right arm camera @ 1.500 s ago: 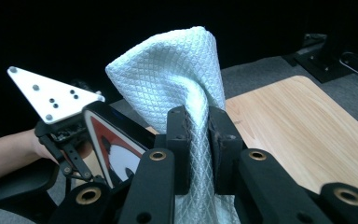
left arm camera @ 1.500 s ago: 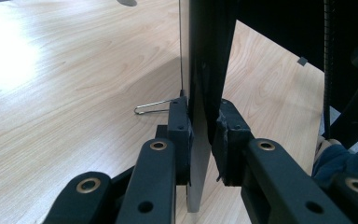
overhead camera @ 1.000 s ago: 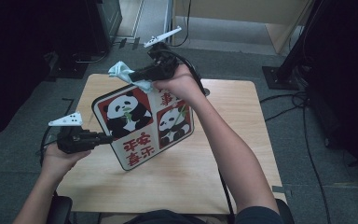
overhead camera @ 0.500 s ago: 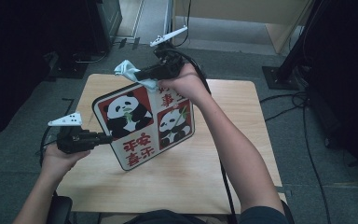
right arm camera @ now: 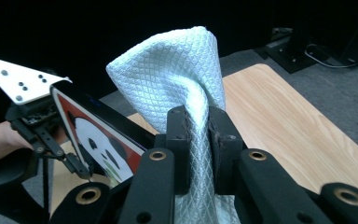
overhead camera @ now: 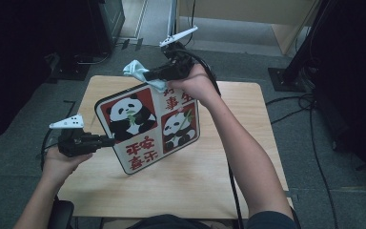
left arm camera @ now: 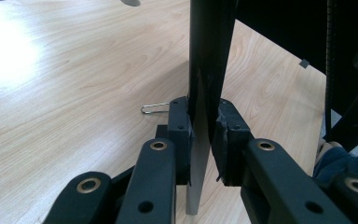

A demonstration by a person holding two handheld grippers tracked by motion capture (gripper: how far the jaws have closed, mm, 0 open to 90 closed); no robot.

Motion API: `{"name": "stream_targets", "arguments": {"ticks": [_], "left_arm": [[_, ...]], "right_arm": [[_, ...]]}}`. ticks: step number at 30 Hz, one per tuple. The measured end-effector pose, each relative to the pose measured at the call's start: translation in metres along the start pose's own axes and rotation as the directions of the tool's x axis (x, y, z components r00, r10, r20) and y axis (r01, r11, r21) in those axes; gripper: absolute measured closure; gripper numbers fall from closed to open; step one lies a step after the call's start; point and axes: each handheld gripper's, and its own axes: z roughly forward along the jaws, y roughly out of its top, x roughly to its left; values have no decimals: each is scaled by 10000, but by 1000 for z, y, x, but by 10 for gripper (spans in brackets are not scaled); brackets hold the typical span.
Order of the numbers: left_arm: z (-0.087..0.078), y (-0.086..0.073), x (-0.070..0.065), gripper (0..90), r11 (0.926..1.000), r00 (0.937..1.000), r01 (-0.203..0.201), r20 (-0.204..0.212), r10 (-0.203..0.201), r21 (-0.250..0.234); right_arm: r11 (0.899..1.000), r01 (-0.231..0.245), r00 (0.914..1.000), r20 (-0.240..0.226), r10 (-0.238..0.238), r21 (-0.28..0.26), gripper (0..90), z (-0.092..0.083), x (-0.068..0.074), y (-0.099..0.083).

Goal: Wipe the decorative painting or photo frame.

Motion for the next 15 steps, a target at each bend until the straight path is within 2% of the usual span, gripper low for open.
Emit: {"name": "stream_targets", "arguments": {"ticks": [6,15], "left_arm": [[0,0,1,790,10000,10000,20,-26,-20,-6],[0,0,0,790,10000,10000,1,-99,-2,-9]], "right_arm": [[9999,117,9995,281,-119,55,810,-7,-3,-2],[10000,6,9979,655,0,-94,810,-16,-11,-7]]}}
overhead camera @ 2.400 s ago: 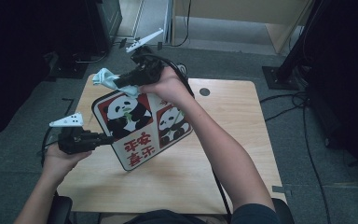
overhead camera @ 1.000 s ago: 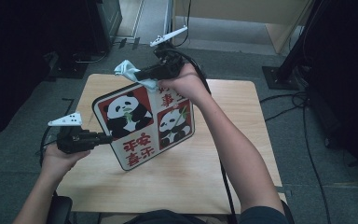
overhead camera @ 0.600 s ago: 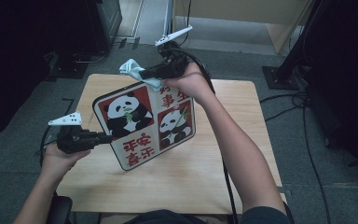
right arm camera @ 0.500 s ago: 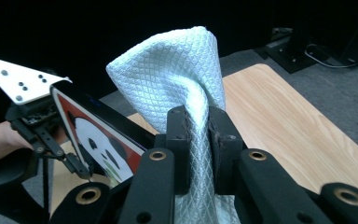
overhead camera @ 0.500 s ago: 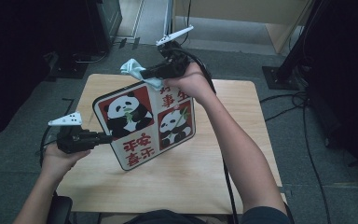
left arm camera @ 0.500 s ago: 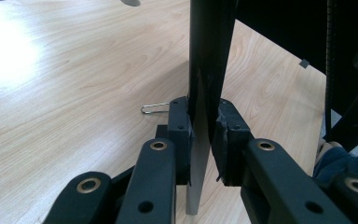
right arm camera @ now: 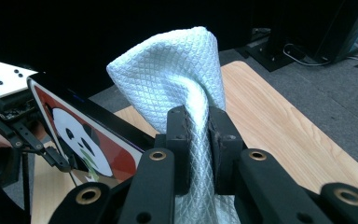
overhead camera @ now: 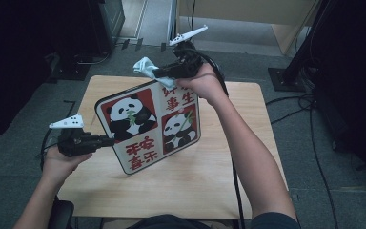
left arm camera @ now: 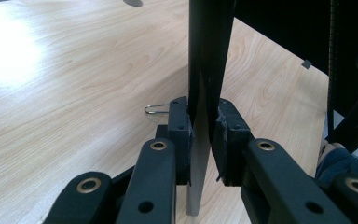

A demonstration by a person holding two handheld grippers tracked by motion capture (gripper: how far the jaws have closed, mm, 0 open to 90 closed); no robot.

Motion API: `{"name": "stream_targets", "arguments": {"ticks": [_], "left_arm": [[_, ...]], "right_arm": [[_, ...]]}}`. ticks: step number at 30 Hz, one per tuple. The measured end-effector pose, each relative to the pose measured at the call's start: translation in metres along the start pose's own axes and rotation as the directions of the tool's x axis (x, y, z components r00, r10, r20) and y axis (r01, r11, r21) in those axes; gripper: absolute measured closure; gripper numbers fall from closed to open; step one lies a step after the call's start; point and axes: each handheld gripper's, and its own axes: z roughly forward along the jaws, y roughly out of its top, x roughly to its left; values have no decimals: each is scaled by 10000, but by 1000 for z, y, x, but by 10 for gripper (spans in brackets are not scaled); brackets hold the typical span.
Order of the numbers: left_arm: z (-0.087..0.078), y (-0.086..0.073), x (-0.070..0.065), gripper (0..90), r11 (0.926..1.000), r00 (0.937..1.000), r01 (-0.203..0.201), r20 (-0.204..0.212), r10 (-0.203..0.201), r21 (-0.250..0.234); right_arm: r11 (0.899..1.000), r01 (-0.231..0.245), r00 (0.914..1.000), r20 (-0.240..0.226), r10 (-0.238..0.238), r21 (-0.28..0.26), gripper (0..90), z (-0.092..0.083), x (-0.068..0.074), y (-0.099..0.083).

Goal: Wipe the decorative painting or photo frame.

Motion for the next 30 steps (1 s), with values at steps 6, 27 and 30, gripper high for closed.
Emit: {"name": "stream_targets", "arguments": {"ticks": [6,27,30], "left_arm": [[0,0,0,789,10000,10000,-25,1,25,0],[-1,-1,-1,789,10000,10000,27,-66,-27,-21],[-1,-1,-1,789,10000,9999,-19,-99,19,-13]], "right_arm": [[10000,-81,10000,29,82,-48,810,-4,-4,-2],[9991,-414,9990,141,415,-108,810,-22,-21,-10],[9989,-461,9988,141,463,-113,810,-23,-22,-11]]}}
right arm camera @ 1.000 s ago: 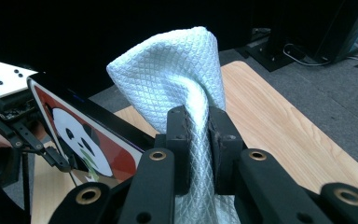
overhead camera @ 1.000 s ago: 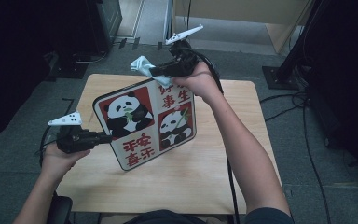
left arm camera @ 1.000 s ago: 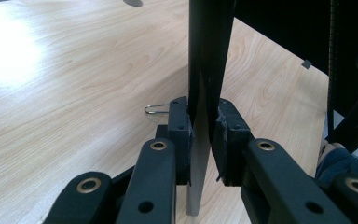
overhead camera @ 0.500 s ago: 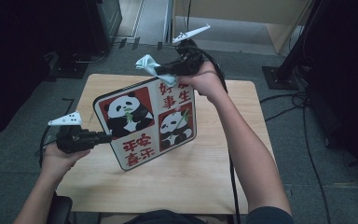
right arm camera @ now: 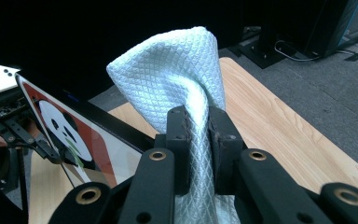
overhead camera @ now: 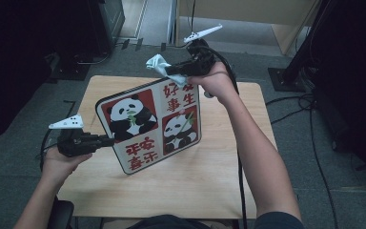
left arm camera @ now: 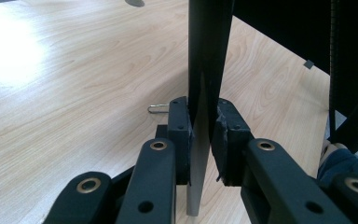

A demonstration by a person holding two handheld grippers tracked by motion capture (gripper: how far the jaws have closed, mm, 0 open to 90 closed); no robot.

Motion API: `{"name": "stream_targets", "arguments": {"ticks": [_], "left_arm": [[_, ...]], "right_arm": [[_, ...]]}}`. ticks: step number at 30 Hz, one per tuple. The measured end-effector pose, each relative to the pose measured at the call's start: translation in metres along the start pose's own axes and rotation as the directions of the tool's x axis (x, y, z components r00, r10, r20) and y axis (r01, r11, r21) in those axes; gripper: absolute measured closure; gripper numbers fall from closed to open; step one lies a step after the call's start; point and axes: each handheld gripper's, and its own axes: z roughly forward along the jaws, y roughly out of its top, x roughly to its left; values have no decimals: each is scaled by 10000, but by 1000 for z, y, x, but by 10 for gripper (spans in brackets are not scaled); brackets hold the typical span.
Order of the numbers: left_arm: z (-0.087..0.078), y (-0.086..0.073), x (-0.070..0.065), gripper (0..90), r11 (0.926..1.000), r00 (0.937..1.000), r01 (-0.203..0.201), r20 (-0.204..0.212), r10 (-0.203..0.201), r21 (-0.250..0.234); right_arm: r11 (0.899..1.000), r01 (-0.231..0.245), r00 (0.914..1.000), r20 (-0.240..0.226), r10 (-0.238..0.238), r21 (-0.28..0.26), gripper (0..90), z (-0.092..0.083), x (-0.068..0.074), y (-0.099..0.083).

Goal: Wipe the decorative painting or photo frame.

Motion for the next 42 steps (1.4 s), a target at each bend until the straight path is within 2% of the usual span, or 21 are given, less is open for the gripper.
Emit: {"name": "stream_targets", "arguments": {"ticks": [10,30,42], "left_arm": [[0,0,0,790,10000,10000,-33,33,33,22],[0,0,0,787,10000,10000,25,-35,-25,25],[0,0,-1,787,10000,10000,-23,-69,23,58]], "right_arm": [[9998,-182,9995,240,185,-101,809,-10,-7,-5],[9999,2,9978,668,6,-108,807,-23,-13,-10],[9997,-172,9953,954,186,-154,807,-33,-19,-13]]}}
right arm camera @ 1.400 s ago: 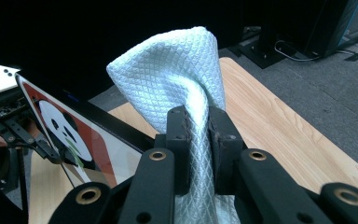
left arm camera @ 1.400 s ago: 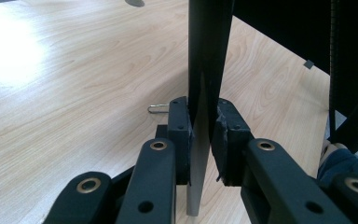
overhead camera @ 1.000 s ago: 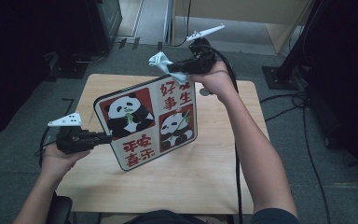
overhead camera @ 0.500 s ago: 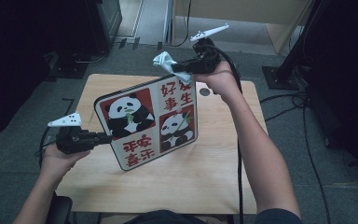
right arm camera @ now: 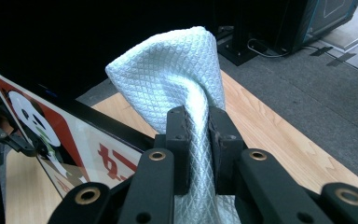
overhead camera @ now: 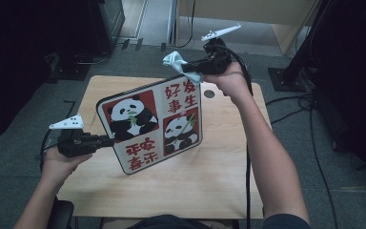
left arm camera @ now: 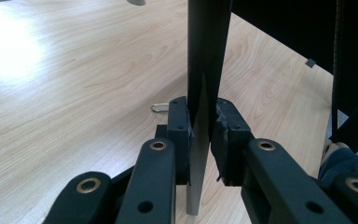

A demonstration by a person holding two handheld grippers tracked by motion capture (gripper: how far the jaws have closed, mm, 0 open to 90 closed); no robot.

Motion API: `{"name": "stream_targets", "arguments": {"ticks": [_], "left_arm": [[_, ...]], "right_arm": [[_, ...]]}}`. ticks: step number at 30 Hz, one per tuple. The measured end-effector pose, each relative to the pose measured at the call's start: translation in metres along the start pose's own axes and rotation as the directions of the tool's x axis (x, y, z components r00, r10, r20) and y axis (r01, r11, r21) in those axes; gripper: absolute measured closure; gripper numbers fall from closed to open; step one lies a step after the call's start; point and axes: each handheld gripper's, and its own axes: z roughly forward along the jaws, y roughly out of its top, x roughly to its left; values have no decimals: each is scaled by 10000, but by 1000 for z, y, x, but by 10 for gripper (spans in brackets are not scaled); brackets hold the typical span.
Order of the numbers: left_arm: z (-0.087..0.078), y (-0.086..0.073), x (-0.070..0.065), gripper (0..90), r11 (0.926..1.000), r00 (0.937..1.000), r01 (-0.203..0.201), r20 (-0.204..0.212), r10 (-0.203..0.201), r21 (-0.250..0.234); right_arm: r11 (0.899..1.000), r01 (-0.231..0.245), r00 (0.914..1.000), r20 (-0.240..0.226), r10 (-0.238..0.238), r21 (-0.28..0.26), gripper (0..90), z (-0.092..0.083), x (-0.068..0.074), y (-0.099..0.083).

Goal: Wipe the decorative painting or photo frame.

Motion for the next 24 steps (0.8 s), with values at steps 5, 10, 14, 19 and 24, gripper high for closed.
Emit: {"name": "stream_targets", "arguments": {"ticks": [5,10,14,19,24], "left_arm": [[0,0,0,787,10000,10000,27,16,-27,5],[0,0,1,787,10000,10000,34,24,-34,15],[0,0,0,787,10000,10000,10,0,-10,28],[0,0,0,786,10000,10000,28,22,-28,26],[1,0,0,785,10000,10000,-6,-3,6,47]], "right_arm": [[9999,-105,9998,165,106,-55,807,-4,-3,-2],[9996,-232,9993,303,236,-132,807,-7,-7,-4],[9984,-476,9984,304,485,-289,805,-9,-11,-8],[9973,-649,9967,470,665,-347,807,-14,-14,-13],[9975,-632,9963,555,649,-315,808,-18,-16,-15]]}}
